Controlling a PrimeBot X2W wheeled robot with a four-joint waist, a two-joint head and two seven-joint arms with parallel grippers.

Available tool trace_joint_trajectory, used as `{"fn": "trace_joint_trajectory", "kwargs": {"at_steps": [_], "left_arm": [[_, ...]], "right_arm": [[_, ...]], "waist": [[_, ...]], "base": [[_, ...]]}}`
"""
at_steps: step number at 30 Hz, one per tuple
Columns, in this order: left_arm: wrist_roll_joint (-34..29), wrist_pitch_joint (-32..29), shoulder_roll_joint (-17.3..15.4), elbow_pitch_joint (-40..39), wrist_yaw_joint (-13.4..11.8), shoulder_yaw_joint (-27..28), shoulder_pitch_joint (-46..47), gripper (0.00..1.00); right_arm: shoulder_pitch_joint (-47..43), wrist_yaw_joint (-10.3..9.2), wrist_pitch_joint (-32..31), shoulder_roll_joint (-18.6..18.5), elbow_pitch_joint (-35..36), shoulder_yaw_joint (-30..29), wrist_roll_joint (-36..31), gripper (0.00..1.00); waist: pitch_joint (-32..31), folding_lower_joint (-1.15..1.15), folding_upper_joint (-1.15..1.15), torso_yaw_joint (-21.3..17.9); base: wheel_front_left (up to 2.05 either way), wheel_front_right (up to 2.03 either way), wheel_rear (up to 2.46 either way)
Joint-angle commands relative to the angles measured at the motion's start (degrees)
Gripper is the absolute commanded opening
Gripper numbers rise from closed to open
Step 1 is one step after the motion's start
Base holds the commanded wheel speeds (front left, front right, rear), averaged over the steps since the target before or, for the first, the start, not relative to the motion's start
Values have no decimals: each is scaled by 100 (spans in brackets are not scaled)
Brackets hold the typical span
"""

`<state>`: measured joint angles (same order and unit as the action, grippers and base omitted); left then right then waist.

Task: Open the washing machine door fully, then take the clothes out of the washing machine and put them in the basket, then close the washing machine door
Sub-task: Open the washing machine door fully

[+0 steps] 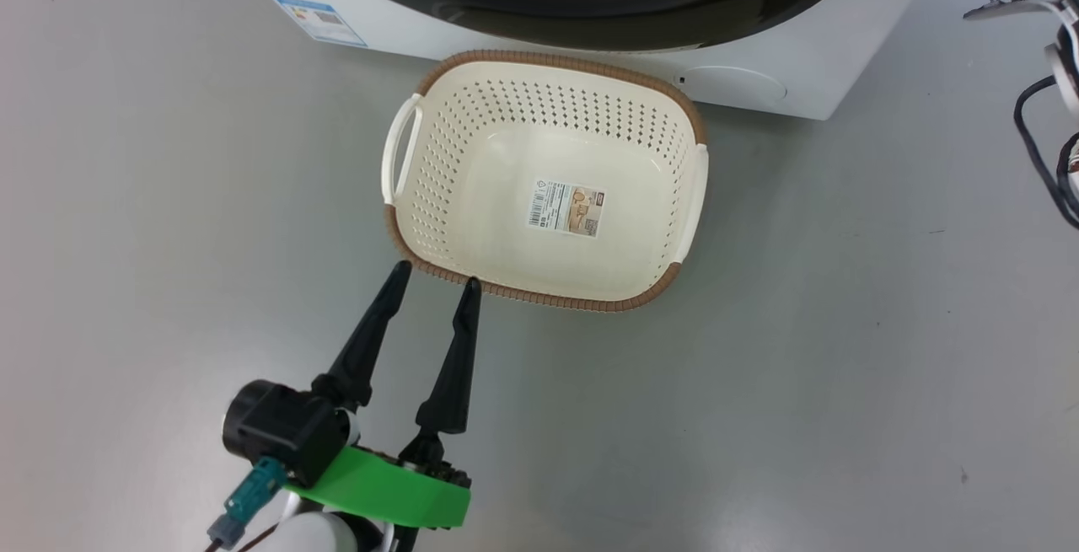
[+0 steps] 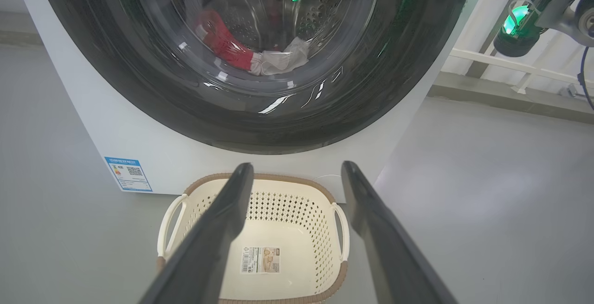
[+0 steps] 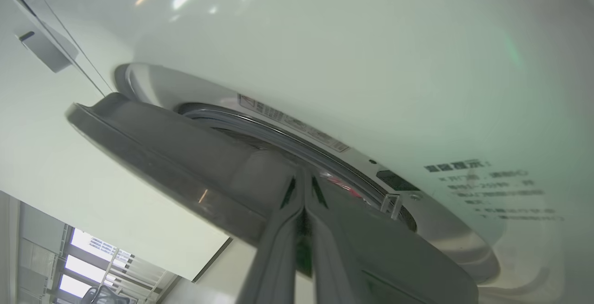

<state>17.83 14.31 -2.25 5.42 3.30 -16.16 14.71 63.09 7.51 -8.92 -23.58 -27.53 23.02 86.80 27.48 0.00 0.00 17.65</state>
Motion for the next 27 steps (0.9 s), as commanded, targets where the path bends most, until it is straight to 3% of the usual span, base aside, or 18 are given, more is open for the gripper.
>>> {"fn": "trace_joint_trajectory", "kwargs": {"at_steps": [1,11,27], "left_arm": [[40,69,-63,-159,-47,141,101,100],[95,69,-63,-148,-58,66,165,100],[52,69,-63,-74,-73,24,82,100]], "right_arm": [[99,-2,-125,-16,88,20,110,0],[224,-2,-819,-113,-7,98,413,0],[-190,-2,-1606,43,105,187,744,0]], "waist": [[42,0,0,41],[99,0,0,110],[-219,0,0,82]], "base": [[0,0,0],[0,0,0],[0,0,0]]}}
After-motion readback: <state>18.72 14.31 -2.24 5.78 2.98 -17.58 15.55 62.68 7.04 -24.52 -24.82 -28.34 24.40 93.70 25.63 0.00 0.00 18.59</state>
